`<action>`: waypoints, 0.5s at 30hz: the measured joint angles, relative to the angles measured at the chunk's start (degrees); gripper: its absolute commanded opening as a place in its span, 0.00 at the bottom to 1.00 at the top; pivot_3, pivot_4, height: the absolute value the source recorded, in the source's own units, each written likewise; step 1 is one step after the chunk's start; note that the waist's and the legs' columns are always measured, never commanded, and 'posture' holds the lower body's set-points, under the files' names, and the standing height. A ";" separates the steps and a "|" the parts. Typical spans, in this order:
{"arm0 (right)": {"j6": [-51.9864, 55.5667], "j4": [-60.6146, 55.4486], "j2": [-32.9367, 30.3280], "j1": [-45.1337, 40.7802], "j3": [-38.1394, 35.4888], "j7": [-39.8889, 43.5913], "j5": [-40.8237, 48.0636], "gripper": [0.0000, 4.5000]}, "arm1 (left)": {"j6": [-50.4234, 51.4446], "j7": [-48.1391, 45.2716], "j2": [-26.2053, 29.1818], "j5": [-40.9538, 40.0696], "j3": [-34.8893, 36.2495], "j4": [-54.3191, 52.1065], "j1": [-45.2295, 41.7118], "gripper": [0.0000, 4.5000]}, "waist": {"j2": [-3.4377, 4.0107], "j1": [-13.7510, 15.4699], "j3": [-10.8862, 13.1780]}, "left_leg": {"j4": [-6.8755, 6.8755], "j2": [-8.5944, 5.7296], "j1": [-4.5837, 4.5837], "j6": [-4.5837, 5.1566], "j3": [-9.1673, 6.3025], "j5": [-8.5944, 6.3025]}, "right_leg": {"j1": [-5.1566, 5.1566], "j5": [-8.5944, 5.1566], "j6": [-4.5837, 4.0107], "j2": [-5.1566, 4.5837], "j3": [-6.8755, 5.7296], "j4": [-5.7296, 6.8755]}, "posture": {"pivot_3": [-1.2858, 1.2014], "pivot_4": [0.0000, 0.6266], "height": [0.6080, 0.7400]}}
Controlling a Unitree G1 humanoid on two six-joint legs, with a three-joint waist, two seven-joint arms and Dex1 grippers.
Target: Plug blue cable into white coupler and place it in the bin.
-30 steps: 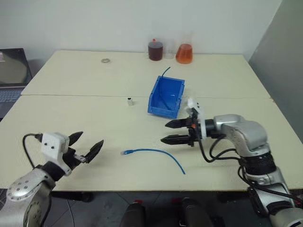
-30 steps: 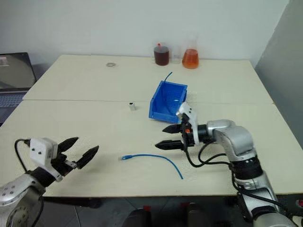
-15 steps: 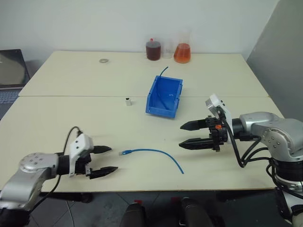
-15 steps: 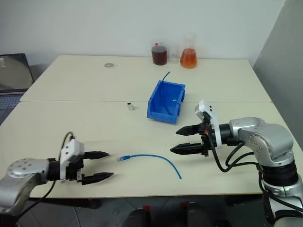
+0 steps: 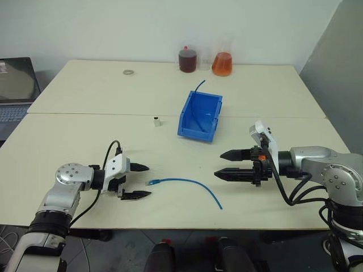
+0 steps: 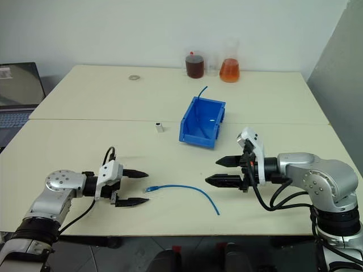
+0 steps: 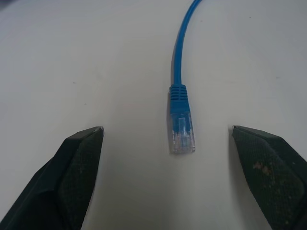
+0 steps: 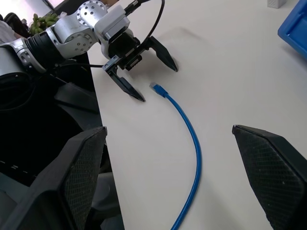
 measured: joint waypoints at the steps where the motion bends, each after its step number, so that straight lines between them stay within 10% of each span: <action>1: -0.02 0.00 -0.04 0.20 0.00 -0.50 0.09 1.00 | -0.04 -0.43 0.00 -0.04 0.07 0.14 -0.02 0.84 | 0.00 -0.04 0.00 | 0.00 0.00 0.00 0.00 0.00 0.00 | 0.00 -0.02 0.03 0.00 0.00 0.00 | 0.52 0.24 1.00; 15: -3.18 2.33 -2.31 1.62 1.79 -1.10 0.09 1.00 | 1.04 0.09 -0.25 -0.42 0.56 -2.79 2.59 0.21 | 0.01 -0.16 -0.01 | 0.00 0.01 0.03 0.00 0.01 0.00 | 0.01 -0.13 0.22 0.00 0.03 0.02 | 0.52 0.24 1.00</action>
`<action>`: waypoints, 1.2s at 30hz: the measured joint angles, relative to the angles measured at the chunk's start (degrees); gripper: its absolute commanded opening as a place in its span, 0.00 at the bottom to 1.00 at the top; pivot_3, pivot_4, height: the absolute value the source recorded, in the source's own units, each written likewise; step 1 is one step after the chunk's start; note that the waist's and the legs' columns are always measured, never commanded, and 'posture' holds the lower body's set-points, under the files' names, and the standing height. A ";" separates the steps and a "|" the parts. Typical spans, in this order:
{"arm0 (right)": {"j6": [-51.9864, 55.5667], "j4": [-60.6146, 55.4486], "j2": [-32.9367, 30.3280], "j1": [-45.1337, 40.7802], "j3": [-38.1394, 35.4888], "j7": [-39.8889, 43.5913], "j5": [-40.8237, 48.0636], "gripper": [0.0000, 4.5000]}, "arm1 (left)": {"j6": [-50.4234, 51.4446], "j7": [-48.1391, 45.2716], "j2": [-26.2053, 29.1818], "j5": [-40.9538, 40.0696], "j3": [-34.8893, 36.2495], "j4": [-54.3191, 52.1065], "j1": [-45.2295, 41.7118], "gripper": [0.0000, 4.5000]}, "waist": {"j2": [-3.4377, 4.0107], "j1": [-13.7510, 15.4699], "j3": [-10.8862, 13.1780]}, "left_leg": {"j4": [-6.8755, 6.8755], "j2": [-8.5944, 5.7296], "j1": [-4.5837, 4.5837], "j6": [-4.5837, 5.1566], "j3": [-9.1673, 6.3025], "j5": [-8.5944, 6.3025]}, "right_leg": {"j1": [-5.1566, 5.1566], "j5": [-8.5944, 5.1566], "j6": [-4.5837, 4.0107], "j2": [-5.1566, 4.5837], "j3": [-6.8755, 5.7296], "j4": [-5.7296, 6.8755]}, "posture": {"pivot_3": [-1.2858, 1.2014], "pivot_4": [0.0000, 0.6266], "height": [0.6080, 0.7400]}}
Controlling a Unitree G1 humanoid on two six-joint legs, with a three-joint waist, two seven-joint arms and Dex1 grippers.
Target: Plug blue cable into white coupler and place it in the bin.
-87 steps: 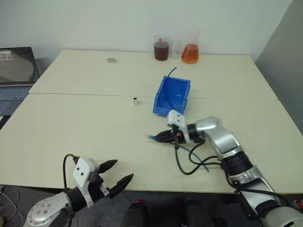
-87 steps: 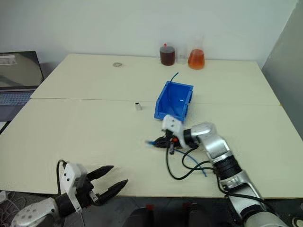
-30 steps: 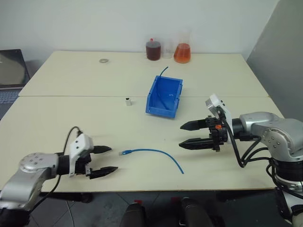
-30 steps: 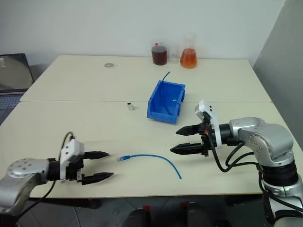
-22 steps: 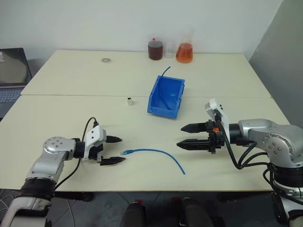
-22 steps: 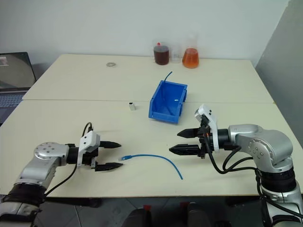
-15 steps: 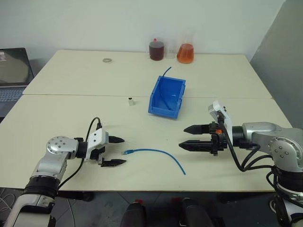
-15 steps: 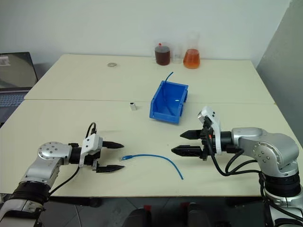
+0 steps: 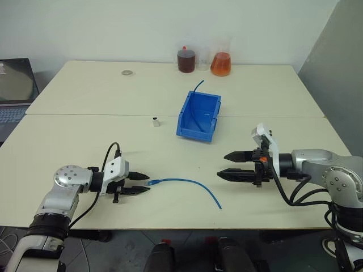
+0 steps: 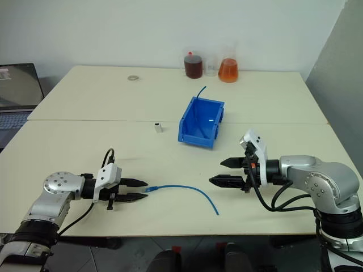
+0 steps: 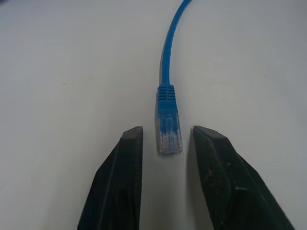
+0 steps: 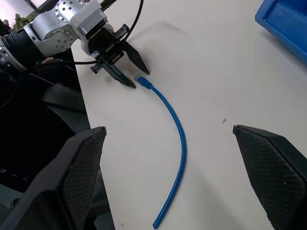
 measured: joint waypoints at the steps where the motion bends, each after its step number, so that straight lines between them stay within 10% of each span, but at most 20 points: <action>1: -0.36 0.26 -0.12 0.00 0.39 0.03 -0.06 1.00 | 0.52 0.28 -0.05 -0.16 0.06 -0.61 0.37 0.17 | 0.00 0.01 0.00 | 0.00 0.00 0.00 0.00 0.00 0.00 | 0.00 0.00 0.00 0.00 0.00 0.00 | 0.52 0.24 1.00; 14: -1.88 1.37 -0.83 -0.02 1.50 0.25 0.28 1.00 | 16.94 2.95 -1.40 -3.56 0.66 -5.92 -0.07 0.06 | 0.00 0.12 0.00 | 0.02 0.00 -0.03 0.00 -0.06 0.00 | 0.00 0.00 0.03 0.01 -0.05 0.04 | 0.52 0.24 1.00; 26: 4.21 1.09 5.50 -0.27 -8.00 -5.94 16.95 1.00 | 55.02 22.67 -13.91 -25.14 8.09 -24.54 -12.67 0.06 | -0.08 -0.11 0.05 | 0.69 0.01 -0.27 0.02 -0.20 -0.01 | 0.04 0.08 0.18 0.05 -0.01 0.18 | 0.52 0.24 1.00; 36: 1.94 5.85 11.40 -0.41 -6.50 -14.43 15.99 1.00 | 67.46 34.57 -19.40 -37.39 13.39 -29.28 -14.09 0.06 | -0.08 -0.33 0.05 | 0.71 0.00 -0.20 0.02 -0.18 -0.01 | 0.05 0.08 0.17 0.10 0.08 0.24 | 0.52 0.24 1.00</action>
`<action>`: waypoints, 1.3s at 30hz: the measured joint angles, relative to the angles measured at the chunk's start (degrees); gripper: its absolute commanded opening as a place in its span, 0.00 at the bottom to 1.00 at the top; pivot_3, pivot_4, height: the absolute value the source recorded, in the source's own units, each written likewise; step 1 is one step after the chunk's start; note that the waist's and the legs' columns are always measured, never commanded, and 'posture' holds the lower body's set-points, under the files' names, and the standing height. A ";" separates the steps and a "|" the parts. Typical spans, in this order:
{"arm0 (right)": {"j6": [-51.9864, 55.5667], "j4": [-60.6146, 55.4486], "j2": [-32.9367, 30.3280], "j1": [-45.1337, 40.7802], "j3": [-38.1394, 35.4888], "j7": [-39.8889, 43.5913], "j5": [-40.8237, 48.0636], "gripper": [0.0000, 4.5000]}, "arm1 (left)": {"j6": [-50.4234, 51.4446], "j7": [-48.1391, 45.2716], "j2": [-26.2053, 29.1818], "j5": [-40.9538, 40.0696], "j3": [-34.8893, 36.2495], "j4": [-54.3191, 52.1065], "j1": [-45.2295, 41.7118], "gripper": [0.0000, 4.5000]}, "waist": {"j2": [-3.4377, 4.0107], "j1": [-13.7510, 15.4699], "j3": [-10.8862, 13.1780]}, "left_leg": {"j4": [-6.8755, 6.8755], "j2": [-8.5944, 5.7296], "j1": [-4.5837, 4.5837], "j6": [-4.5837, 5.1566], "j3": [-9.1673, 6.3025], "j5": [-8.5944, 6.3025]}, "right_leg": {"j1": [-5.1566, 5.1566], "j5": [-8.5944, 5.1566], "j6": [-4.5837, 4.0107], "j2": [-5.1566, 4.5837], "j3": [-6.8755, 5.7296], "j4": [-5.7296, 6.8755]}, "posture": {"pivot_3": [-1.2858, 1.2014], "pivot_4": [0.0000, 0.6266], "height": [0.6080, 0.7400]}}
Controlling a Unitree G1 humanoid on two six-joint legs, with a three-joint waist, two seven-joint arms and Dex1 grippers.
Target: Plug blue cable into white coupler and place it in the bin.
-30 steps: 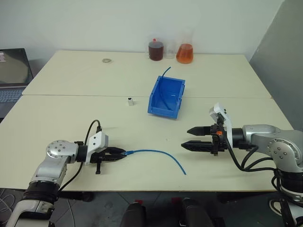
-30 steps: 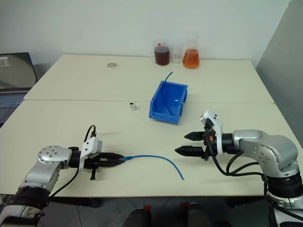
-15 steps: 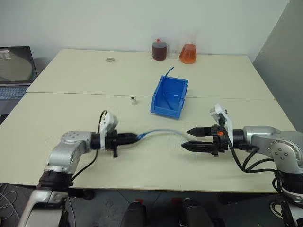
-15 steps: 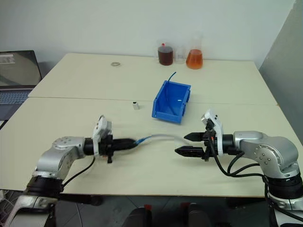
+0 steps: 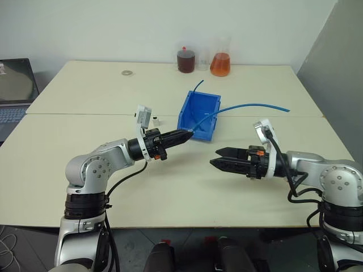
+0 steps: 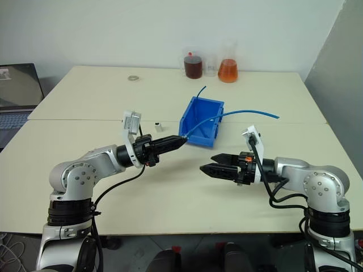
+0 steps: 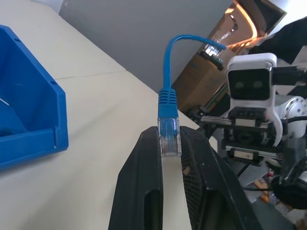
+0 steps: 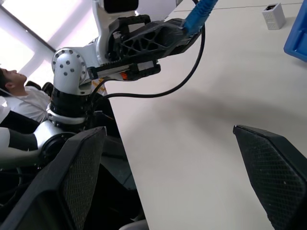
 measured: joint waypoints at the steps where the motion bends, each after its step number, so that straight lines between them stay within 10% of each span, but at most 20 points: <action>1: -0.60 1.33 1.12 -0.74 0.30 -0.59 -0.54 1.00 | 0.54 -0.01 -0.13 -0.67 -0.16 -0.90 0.11 0.06 | 0.00 -0.04 0.00 | 0.00 0.00 0.01 0.00 0.02 0.00 | 0.00 0.00 0.00 0.00 0.02 0.01 | 0.52 0.24 1.00; 16: -0.50 7.66 6.76 -6.85 0.49 -2.67 2.31 1.00 | 4.09 -0.60 -0.16 -5.23 -2.46 -3.07 3.24 0.06 | 0.01 -0.28 0.00 | -0.01 -0.01 -0.02 0.00 0.00 0.00 | 0.00 0.04 -0.08 0.00 0.01 -0.02 | 0.52 0.24 1.00; 36: 1.19 7.79 6.63 -6.79 0.83 -2.55 4.90 0.07 | 5.39 -0.35 0.50 -9.48 -2.43 -3.62 4.31 0.06 | 0.01 -0.29 0.00 | -0.02 -0.01 -0.03 0.00 0.00 0.00 | -0.01 0.01 -0.03 0.00 0.01 -0.05 | 0.52 0.24 1.00; 39: 1.24 7.81 6.56 -6.53 0.82 -2.52 5.67 0.05 | 5.36 -0.47 0.52 -9.72 -2.40 -3.79 4.71 0.06 | 0.01 -0.29 0.00 | -0.03 -0.01 -0.03 0.00 0.00 0.00 | -0.01 0.01 -0.03 0.00 0.01 -0.06 | 0.52 0.24 1.00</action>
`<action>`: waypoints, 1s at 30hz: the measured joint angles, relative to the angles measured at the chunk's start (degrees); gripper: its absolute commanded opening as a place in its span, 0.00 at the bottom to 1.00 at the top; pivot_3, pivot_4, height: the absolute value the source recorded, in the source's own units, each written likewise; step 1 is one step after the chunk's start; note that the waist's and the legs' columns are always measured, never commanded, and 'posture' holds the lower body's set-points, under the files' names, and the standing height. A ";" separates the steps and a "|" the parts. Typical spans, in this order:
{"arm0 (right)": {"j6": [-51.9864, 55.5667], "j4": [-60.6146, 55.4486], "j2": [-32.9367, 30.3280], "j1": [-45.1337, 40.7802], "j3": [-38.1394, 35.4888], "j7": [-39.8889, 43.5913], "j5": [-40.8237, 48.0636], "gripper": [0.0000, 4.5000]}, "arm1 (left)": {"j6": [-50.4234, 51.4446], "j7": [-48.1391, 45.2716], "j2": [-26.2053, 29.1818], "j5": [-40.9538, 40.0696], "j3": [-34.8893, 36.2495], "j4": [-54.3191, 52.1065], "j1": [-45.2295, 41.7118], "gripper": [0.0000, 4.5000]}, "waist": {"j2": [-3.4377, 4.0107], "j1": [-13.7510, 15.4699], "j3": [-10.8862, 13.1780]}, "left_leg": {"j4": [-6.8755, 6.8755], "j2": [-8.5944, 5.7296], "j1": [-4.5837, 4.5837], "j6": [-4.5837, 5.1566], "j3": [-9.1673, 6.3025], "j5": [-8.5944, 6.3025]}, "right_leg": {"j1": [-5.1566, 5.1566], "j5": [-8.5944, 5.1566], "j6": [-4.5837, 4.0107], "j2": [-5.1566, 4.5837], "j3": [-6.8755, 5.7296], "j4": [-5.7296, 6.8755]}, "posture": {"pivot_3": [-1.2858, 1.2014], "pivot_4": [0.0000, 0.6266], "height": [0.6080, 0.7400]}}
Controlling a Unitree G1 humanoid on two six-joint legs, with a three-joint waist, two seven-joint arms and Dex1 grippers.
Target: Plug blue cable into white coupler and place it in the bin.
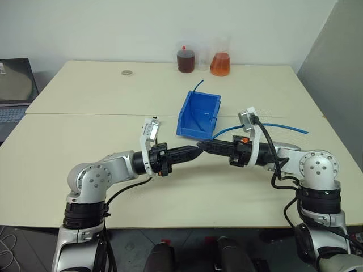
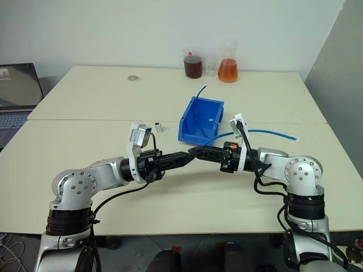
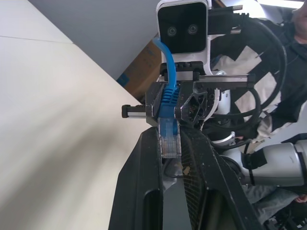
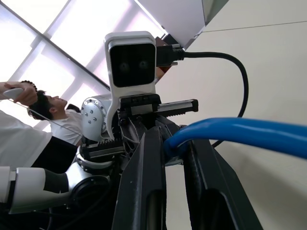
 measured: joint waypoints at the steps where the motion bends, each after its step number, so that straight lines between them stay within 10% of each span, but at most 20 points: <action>1: 0.03 0.02 -0.04 0.09 0.00 -0.12 0.35 0.05 | 0.00 -0.03 0.06 -0.11 0.00 -0.10 0.12 0.06 | 0.00 0.00 0.00 | 0.00 0.00 0.00 0.00 0.00 0.00 | 0.00 0.00 0.00 0.00 0.00 0.00 | 0.52 0.24 1.00; 5: 0.07 0.03 -0.11 0.15 -0.01 -0.53 0.95 0.05 | -0.07 -0.13 0.21 -0.28 -0.04 -0.28 0.17 0.06 | 0.00 0.00 0.00 | 0.00 0.00 0.00 0.00 0.00 0.00 | 0.00 -0.01 0.02 0.00 0.00 -0.01 | 0.52 0.24 1.00; 19: -1.00 0.03 -2.51 0.14 -0.49 -1.60 0.43 0.05 | -2.24 -1.33 4.65 0.39 0.65 -1.95 3.87 0.72 | 0.02 -0.19 0.01 | -0.04 0.00 -0.04 0.00 0.00 0.00 | -0.04 -0.02 0.02 0.00 0.00 -0.06 | 0.52 0.24 1.00; 24: -2.40 0.11 -3.94 0.31 -2.08 -2.68 0.16 0.05 | -11.48 -3.33 10.44 10.51 -0.74 -5.00 10.55 0.98 | 0.06 -0.41 0.04 | -0.08 0.01 -0.02 0.01 0.01 -0.01 | -0.04 -0.02 0.00 0.00 0.00 -0.11 | 0.52 0.24 1.00; 30: -3.22 -0.91 -4.29 3.07 -3.89 -5.27 0.24 0.05 | -26.39 8.27 7.94 28.19 -2.22 -1.88 14.95 0.99 | 0.07 -0.18 0.04 | -0.08 0.01 -0.09 0.01 0.01 -0.01 | -0.05 -0.01 0.02 -0.02 0.00 -0.16 | 0.52 0.24 1.00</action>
